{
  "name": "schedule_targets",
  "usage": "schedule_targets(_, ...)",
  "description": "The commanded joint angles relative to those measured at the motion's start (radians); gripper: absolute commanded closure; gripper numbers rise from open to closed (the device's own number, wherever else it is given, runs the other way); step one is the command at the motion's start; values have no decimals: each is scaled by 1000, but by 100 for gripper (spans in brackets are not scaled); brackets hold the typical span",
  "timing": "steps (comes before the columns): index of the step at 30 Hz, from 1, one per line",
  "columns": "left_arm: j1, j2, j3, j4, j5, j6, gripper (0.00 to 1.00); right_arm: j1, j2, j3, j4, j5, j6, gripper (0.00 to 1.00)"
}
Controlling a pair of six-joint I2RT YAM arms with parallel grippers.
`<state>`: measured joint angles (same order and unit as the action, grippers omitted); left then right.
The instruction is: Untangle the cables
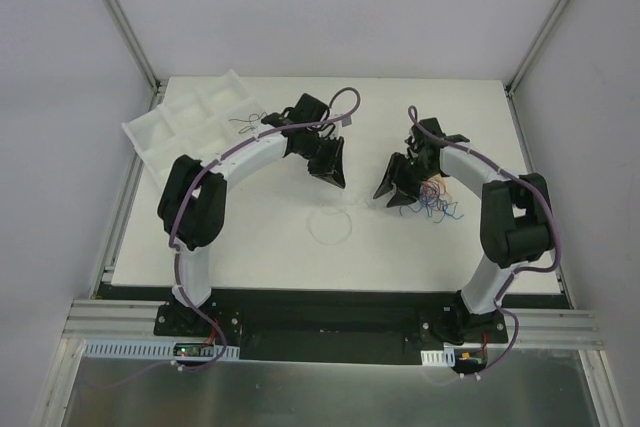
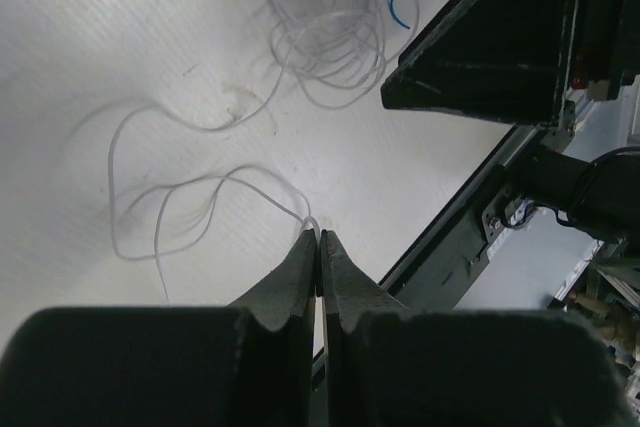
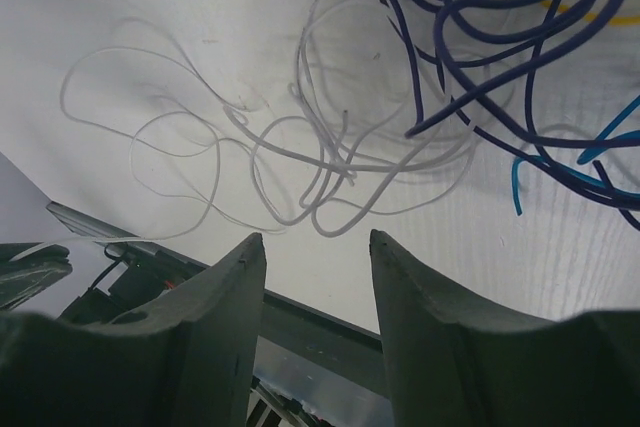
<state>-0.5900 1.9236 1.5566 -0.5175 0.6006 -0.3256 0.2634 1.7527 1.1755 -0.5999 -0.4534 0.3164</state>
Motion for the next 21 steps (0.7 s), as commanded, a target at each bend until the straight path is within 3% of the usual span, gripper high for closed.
schedule_targets(1,-16,70,95,40,85,2,99,-9,8,52,-24,-4,-14,51)
schedule_targets(7,-18,221,216,48,174,-24,96,-23,47,93,-38,12,-34,55)
schedule_targets(13,-16,301,249,57,192,-18,91,-24,76,121,-54,2,-59,67)
schedule_targets(16,-18,337,252,66,199,-32,82,-24,77,124,-58,-7,-63,68)
schedule_targets(21,-24,365,279,89,188,-44,57,-26,87,138,-87,-1,-80,69)
